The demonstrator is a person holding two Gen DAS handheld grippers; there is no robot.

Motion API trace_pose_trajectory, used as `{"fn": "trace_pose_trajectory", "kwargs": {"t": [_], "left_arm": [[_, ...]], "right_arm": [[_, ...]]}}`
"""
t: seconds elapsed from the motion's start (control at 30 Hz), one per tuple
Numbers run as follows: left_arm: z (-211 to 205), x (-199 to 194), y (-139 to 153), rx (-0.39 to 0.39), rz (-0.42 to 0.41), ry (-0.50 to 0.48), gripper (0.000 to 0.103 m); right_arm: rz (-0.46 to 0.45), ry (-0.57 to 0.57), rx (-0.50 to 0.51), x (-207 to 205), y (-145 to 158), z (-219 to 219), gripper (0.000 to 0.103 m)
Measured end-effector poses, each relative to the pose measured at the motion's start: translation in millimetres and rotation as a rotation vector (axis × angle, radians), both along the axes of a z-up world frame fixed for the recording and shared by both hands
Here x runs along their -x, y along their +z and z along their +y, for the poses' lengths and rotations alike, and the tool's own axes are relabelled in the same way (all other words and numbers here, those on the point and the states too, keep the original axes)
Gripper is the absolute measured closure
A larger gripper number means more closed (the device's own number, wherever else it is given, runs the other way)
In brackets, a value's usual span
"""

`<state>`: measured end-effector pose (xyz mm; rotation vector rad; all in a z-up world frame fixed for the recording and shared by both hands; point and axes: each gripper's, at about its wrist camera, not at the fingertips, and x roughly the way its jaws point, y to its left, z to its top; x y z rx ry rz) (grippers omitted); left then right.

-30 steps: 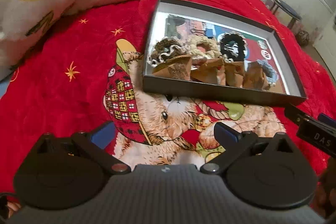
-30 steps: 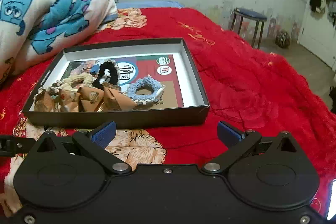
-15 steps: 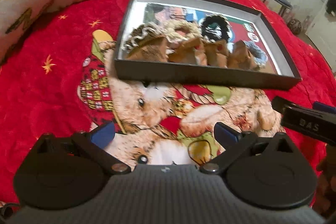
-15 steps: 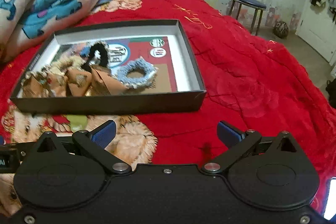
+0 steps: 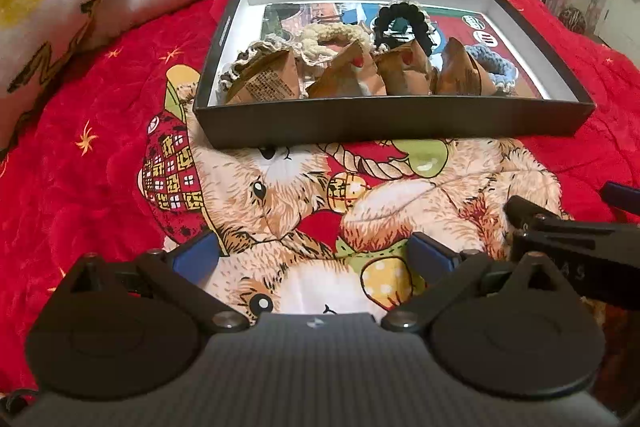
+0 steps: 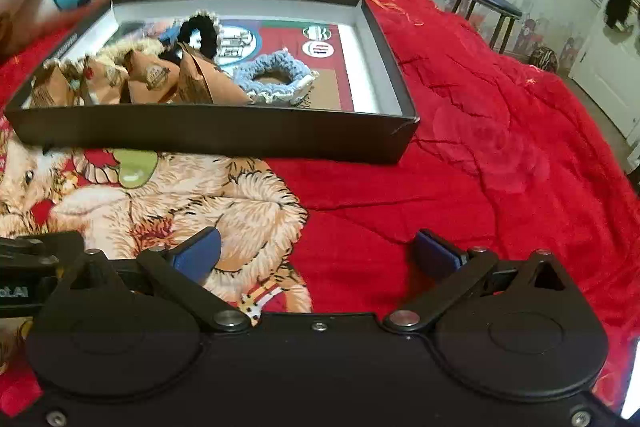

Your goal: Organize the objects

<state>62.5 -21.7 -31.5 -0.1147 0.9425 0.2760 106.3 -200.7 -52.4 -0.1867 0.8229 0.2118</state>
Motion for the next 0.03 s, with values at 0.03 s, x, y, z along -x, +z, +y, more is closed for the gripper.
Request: {"fn": "trace_pose_trajectory", "kwargs": {"t": [0.03], "left_arm": [[-0.3,-0.6,-0.1,-0.002,0.004,-0.002,0.0]], "right_arm": [[-0.005,-0.003,-0.01,0.1,-0.9,-0.6,0.0]]}}
